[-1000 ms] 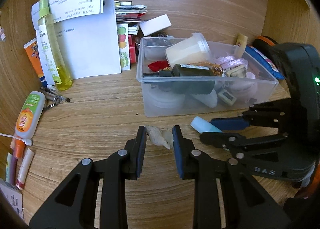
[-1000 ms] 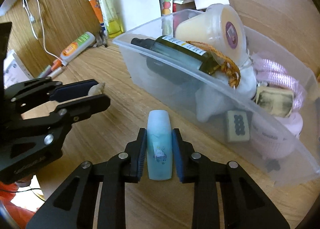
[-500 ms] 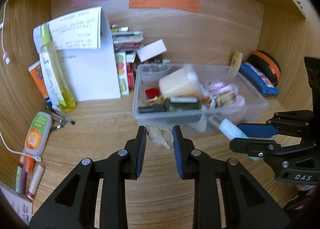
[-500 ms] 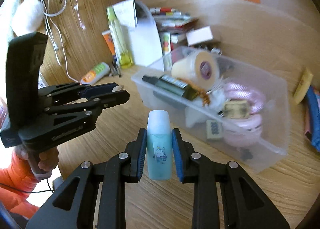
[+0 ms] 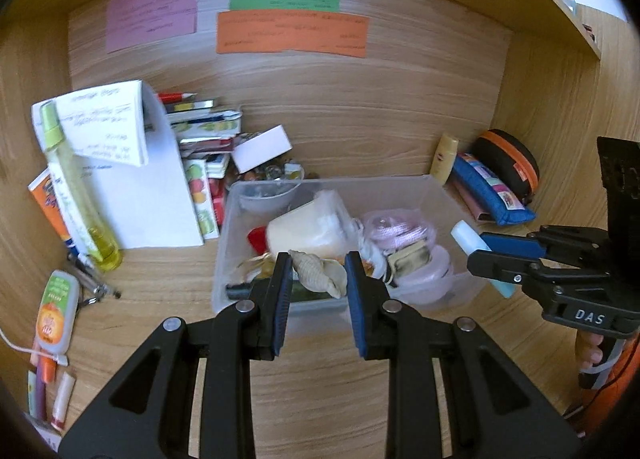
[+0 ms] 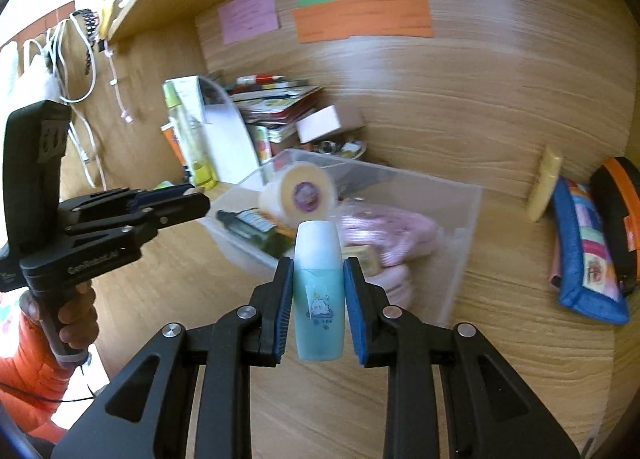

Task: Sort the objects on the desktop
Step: 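Carry the shell and blue bottle over the box and lower them in with both tools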

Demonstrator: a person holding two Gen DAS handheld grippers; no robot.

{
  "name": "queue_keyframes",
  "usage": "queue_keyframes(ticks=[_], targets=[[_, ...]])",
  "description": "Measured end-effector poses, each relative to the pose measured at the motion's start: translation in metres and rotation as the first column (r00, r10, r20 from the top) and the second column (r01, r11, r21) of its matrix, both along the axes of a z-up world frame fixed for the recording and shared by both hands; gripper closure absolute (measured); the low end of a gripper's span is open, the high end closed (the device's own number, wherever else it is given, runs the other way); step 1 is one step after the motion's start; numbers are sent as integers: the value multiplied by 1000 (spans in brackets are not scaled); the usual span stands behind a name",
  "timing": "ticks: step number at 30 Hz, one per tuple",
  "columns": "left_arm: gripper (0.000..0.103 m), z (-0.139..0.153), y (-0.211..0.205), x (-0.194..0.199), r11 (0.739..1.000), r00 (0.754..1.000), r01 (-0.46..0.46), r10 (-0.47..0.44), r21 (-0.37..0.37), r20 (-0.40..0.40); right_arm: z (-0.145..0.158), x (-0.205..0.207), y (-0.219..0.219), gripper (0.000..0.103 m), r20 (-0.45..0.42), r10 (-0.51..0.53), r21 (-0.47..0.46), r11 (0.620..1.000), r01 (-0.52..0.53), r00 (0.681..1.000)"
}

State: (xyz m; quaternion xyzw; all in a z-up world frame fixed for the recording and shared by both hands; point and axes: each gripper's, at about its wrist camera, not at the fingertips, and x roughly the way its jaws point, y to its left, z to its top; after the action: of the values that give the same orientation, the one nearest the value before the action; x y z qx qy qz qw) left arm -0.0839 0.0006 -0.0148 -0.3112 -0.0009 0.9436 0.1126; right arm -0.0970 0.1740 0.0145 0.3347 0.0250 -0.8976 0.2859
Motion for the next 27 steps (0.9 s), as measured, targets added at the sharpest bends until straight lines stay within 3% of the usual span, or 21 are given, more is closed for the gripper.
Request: queue_keyframes(ticks=[15, 27], targets=[[77, -12, 53, -48, 996, 993, 91, -90, -14, 70, -14, -39, 10, 80, 7, -39, 73, 997, 38, 999], [77, -26, 67, -64, 994, 992, 90, -84, -60, 96, -30, -53, 11, 80, -5, -65, 130, 989, 65, 998]])
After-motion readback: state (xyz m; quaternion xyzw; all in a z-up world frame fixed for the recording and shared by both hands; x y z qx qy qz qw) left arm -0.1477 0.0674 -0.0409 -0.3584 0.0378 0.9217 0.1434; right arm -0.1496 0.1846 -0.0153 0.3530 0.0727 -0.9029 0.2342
